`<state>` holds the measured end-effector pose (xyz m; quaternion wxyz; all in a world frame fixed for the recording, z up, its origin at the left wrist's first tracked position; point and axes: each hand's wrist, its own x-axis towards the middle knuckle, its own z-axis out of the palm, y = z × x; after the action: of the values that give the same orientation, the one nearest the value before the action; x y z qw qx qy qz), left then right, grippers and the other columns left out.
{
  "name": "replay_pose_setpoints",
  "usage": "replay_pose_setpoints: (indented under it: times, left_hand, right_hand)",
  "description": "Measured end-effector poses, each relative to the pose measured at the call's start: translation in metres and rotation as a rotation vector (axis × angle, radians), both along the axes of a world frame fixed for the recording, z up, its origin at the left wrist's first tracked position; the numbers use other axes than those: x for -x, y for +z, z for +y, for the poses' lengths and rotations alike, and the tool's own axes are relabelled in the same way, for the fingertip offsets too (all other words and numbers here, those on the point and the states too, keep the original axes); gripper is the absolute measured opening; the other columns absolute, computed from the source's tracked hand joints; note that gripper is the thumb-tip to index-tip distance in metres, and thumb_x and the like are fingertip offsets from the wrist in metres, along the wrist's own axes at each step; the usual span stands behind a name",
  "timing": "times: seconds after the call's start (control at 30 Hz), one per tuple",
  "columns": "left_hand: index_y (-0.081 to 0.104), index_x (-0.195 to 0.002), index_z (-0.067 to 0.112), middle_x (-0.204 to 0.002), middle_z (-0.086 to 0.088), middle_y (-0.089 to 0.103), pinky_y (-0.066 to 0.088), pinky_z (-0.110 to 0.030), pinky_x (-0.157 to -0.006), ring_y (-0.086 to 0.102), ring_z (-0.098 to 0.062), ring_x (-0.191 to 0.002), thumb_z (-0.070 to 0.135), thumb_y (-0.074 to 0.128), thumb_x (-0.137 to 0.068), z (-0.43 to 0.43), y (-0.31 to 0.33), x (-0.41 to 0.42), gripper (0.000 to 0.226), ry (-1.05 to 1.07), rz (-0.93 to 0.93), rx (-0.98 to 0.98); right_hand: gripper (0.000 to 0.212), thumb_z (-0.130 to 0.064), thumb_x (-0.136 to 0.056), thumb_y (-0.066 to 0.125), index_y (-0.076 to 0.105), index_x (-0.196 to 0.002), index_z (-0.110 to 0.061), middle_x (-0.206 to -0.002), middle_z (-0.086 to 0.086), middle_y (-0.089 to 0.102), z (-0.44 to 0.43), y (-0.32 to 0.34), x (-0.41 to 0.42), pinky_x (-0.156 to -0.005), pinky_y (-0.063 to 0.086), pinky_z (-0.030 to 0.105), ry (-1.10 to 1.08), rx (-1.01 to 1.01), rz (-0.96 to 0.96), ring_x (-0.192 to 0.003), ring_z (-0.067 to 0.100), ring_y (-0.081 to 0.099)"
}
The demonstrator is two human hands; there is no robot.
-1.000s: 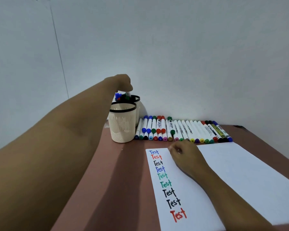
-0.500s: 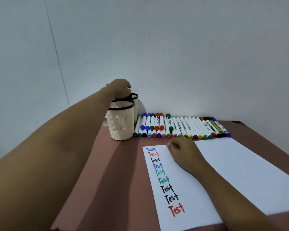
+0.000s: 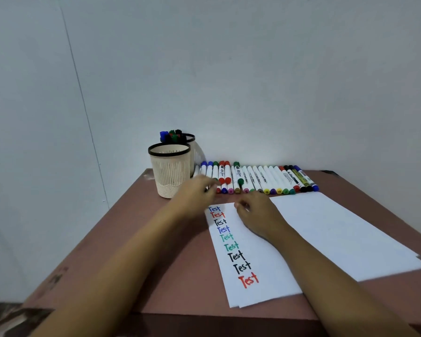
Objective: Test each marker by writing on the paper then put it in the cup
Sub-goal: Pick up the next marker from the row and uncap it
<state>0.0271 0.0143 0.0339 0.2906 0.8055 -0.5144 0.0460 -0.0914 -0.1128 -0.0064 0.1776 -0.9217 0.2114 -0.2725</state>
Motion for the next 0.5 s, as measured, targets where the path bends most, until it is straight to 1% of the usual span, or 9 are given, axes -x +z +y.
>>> replay_pose_setpoints:
  times: [0.1,0.17,0.23,0.3,0.33,0.37,0.43,0.47,0.5]
  left_hand:
    - [0.049,-0.134,0.016,-0.139,-0.004,0.045,0.029,-0.026,-0.104,0.041,-0.016,-0.126,0.027,0.033,-0.101,-0.003,-0.024,-0.002,0.038,-0.047,0.046,-0.237]
    - [0.042,-0.139,0.018,-0.148,-0.001,0.034,0.020,-0.034,-0.114,0.030,-0.015,-0.135,0.029,0.029,-0.101,-0.003,-0.029,-0.003,0.041,-0.061,0.056,-0.286]
    - [0.039,-0.141,0.018,-0.151,0.001,0.030,0.017,-0.039,-0.116,0.025,-0.014,-0.139,0.029,0.028,-0.102,-0.003,-0.031,-0.004,0.042,-0.057,0.045,-0.281]
    - [0.038,-0.141,0.018,-0.151,0.001,0.030,0.018,-0.042,-0.115,0.026,-0.014,-0.138,0.029,0.027,-0.101,-0.004,-0.033,-0.004,0.043,-0.056,0.008,-0.295]
    - [0.038,-0.141,0.018,-0.151,0.001,0.030,0.018,-0.043,-0.115,0.026,-0.014,-0.138,0.030,0.027,-0.101,-0.005,-0.034,-0.005,0.043,-0.054,-0.009,-0.304]
    - [0.037,-0.142,0.018,-0.151,0.001,0.029,0.017,-0.044,-0.115,0.026,-0.014,-0.138,0.030,0.027,-0.101,-0.005,-0.035,-0.006,0.043,-0.053,-0.016,-0.312]
    - [0.036,-0.142,0.019,-0.152,0.002,0.028,0.017,-0.043,-0.116,0.025,-0.014,-0.139,0.031,0.026,-0.101,-0.006,-0.036,-0.007,0.044,-0.058,-0.014,-0.316]
    - [0.036,-0.142,0.019,-0.152,0.002,0.028,0.017,-0.043,-0.116,0.025,-0.014,-0.139,0.031,0.026,-0.101,-0.006,-0.036,-0.007,0.044,-0.061,-0.013,-0.316]
    - [0.036,-0.143,0.019,-0.152,0.002,0.028,0.017,-0.042,-0.116,0.025,-0.013,-0.139,0.031,0.026,-0.101,-0.006,-0.036,-0.007,0.044,-0.062,-0.013,-0.317]
  right_hand:
    - [0.024,-0.023,-0.096,0.046,0.061,-0.108,-0.008,-0.108,0.008,0.055,0.003,-0.004,-0.001,-0.081,0.039,0.029,-0.019,0.160,0.093,-0.104,0.024,0.048]
    - [0.024,-0.024,-0.097,0.044,0.057,-0.110,-0.009,-0.113,0.008,0.054,0.005,-0.002,-0.002,-0.085,0.039,0.031,-0.028,0.227,0.142,-0.106,0.024,0.046]
    - [0.021,-0.024,-0.096,0.044,0.057,-0.104,-0.010,-0.106,0.006,0.056,0.005,0.005,-0.003,-0.082,0.043,0.032,-0.002,0.213,0.187,-0.101,0.024,0.050]
    - [0.018,-0.024,-0.095,0.045,0.058,-0.089,-0.012,-0.090,0.002,0.058,-0.001,0.017,-0.006,-0.072,0.045,0.032,0.008,0.080,0.204,-0.088,0.021,0.056]
    - [0.020,-0.024,-0.095,0.046,0.059,-0.084,-0.013,-0.085,0.002,0.060,-0.007,0.023,-0.010,-0.069,0.046,0.033,-0.011,0.022,0.194,-0.081,0.021,0.058]
    - [0.021,-0.023,-0.094,0.046,0.061,-0.083,-0.012,-0.085,0.003,0.062,-0.014,0.030,-0.016,-0.068,0.046,0.033,-0.043,0.011,0.183,-0.079,0.021,0.059]
    - [0.022,-0.021,-0.094,0.046,0.064,-0.089,-0.008,-0.089,0.006,0.064,-0.027,0.039,-0.033,-0.069,0.045,0.031,-0.127,0.052,0.183,-0.083,0.023,0.059]
    - [0.023,-0.021,-0.095,0.046,0.063,-0.089,-0.007,-0.089,0.007,0.062,-0.032,0.042,-0.041,-0.068,0.043,0.030,-0.176,0.057,0.179,-0.085,0.024,0.058]
    - [0.024,-0.022,-0.095,0.046,0.060,-0.084,-0.007,-0.087,0.008,0.059,-0.037,0.044,-0.049,-0.067,0.041,0.030,-0.217,0.052,0.177,-0.085,0.025,0.057]
